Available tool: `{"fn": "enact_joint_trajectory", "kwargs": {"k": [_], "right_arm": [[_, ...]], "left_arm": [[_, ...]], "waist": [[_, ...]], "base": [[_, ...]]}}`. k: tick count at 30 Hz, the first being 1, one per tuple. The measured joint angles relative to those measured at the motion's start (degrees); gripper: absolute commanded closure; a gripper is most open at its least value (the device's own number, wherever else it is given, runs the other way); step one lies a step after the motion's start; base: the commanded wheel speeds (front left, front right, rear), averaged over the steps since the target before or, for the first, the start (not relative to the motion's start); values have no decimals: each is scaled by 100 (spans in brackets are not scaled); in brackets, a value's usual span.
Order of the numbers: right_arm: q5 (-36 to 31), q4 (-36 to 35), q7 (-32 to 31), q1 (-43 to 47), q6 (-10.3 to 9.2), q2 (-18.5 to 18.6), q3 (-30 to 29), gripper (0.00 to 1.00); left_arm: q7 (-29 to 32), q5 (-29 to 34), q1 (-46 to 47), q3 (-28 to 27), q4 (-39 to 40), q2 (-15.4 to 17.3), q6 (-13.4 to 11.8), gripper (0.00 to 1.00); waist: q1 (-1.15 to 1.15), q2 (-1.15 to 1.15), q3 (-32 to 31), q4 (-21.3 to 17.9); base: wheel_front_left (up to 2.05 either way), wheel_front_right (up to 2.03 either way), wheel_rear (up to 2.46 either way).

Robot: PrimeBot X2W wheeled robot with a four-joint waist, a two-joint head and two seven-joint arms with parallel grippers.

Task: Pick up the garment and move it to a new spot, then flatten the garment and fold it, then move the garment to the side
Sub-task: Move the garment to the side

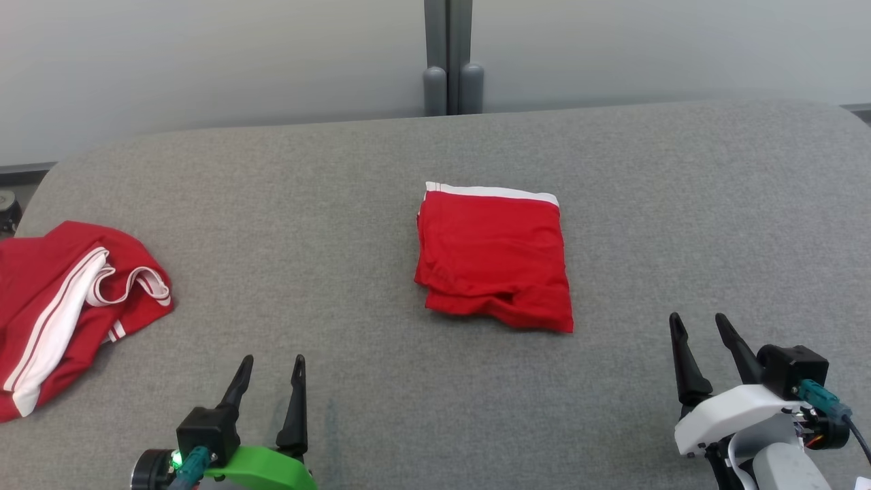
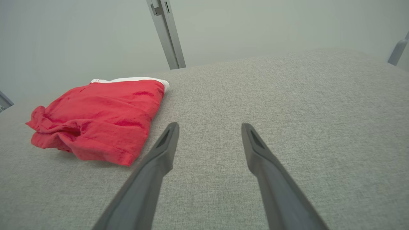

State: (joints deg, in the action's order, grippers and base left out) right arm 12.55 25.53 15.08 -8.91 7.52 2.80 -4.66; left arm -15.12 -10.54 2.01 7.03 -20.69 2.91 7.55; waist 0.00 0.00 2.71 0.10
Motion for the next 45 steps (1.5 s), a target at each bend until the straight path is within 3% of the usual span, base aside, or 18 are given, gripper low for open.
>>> {"fn": "enact_joint_trajectory", "kwargs": {"k": [6, 14, 26, 27, 28, 29, 38, 42, 45], "right_arm": [[0, 23, 0, -158, 0, 0, 96, 0], [-79, 393, 0, -1241, 0, 0, 430, 0], [-104, 1897, 0, -2867, 0, -4, 946, 0], [-121, 2098, 0, -2936, 0, -4, 940, 38], [-122, 2215, 4, -2972, 0, -3, 936, 64], [-114, 2286, 15, -3015, 0, 0, 932, 100], [152, 2033, 14, -2777, 4, -18, 822, 100], [299, 1871, 14, -2502, 5, -15, 849, 100], [353, 1768, 13, -2246, 4, -14, 889, 100]], "left_arm": [[0, -44, 58, 100, 89, -2, 0, 0], [0, -141, 599, 353, 220, -4, 0, 0], [0, -358, 1168, 609, 210, -5, 0, 0], [0, -365, 1184, 616, 202, -5, 0, 0], [0, -374, 1192, 622, 196, -5, 0, 0], [0, -381, 1203, 630, 185, -5, 0, 0], [0, -275, 1098, 590, 177, 80, 0, 0], [0, -252, 977, 709, 253, 142, 0, 0], [0, -248, 917, 913, 322, 141, 0, 0]], "waist": [[0, 0, 151, 23], [0, 0, 735, 146], [0, 0, 1680, 460], [0, 0, 1735, 491], [0, 0, 1773, 519], [0, 0, 1809, 555], [0, 0, 1808, 464], [0, 0, 1747, 187], [0, 0, 1660, -229]], "base": [[0, 0, 0], [0, 0, 0], [0, 0, 0], [0, 0, 0], [0, 0, 0], [0, 0, 0], [0, 0, 0], [0, 0, 0], [0, 0, 0]]}}
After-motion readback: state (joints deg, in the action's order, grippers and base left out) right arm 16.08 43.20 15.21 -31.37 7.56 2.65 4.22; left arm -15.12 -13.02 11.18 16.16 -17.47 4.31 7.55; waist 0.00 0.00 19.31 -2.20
